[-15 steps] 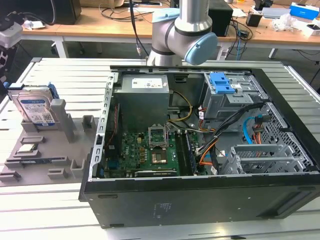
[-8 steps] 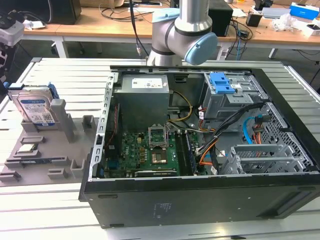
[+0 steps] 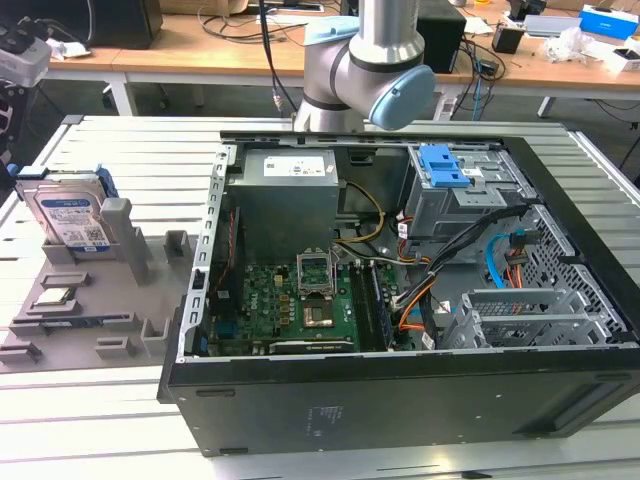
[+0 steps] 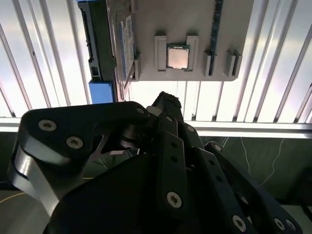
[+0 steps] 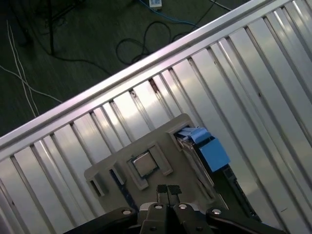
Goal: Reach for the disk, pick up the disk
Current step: 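Pick up the disk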
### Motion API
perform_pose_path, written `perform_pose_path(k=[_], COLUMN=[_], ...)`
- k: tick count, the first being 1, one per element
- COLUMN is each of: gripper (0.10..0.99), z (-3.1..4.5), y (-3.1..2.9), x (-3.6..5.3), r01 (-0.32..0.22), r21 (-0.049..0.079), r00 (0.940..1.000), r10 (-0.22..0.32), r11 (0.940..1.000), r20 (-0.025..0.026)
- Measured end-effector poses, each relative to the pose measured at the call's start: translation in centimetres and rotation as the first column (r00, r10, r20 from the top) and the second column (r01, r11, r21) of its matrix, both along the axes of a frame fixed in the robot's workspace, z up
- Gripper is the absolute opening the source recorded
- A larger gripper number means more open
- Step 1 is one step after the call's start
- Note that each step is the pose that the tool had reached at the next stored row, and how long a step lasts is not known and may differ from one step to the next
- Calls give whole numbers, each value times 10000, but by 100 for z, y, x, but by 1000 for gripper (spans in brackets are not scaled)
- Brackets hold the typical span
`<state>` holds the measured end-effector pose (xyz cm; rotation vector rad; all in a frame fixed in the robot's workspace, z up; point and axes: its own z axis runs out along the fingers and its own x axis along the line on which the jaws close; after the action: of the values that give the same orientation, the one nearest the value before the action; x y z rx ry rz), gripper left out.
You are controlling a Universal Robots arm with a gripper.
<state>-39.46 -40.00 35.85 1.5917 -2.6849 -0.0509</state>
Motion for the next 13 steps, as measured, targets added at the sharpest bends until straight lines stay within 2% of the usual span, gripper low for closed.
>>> perform_pose_path(k=[7, 13], gripper=[102, 102], z=[0, 0], y=[0, 0], x=[0, 0], r01=[-536, -1122], r21=[0, 0], r00=[9986, 9937], r10=[536, 1122], r11=[9986, 9937], r20=[1, 1])
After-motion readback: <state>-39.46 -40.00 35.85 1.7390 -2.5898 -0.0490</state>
